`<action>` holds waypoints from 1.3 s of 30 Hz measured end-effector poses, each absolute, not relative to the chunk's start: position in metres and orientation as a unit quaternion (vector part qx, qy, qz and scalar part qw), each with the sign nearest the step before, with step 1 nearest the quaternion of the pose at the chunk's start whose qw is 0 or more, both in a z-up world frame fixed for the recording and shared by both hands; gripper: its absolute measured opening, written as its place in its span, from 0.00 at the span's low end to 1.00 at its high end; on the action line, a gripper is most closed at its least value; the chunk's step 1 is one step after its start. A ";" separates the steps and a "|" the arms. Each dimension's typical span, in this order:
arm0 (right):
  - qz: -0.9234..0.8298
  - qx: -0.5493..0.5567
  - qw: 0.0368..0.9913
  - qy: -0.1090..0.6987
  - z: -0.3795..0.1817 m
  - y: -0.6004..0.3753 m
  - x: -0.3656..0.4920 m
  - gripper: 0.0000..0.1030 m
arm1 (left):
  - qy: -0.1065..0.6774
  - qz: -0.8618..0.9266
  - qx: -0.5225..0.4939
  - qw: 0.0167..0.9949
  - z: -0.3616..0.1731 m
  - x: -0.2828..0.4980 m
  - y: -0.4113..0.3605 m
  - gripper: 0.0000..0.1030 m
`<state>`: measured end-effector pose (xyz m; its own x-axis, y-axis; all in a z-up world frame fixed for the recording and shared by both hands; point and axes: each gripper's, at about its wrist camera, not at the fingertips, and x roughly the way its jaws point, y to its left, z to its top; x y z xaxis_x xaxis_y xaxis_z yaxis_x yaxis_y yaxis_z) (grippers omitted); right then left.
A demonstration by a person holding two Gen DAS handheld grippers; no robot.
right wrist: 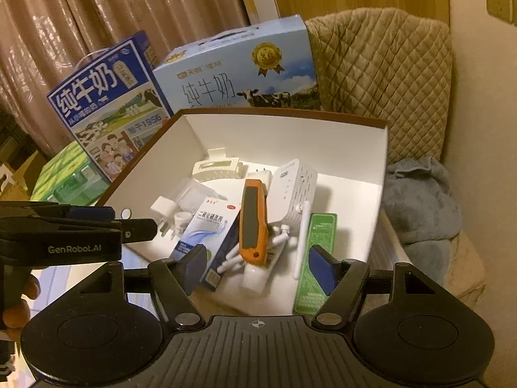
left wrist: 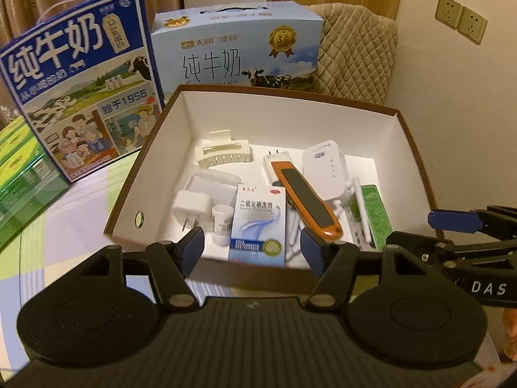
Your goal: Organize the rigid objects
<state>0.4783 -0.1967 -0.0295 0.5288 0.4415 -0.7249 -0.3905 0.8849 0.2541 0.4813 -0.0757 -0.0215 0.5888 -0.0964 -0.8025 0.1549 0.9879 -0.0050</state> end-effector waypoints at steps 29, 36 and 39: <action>0.294 0.001 0.856 0.425 -0.009 -0.241 0.336 0.67 | 0.426 0.016 -0.049 0.903 0.013 0.263 -0.058 0.68; 0.296 -0.004 0.853 0.431 -0.005 -0.230 0.285 0.67 | 0.441 0.022 -0.051 0.896 0.015 0.217 -0.040 0.68; 0.293 -0.003 0.853 0.432 -0.003 -0.225 0.262 0.67 | 0.443 0.020 -0.049 0.895 0.015 0.196 -0.035 0.68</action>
<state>0.2624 -0.2250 -0.0028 0.4560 0.4971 -0.7382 -0.5023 0.8285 0.2476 0.1957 -0.0348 0.0148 0.6072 -0.0084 -0.7945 -0.0785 0.9944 -0.0706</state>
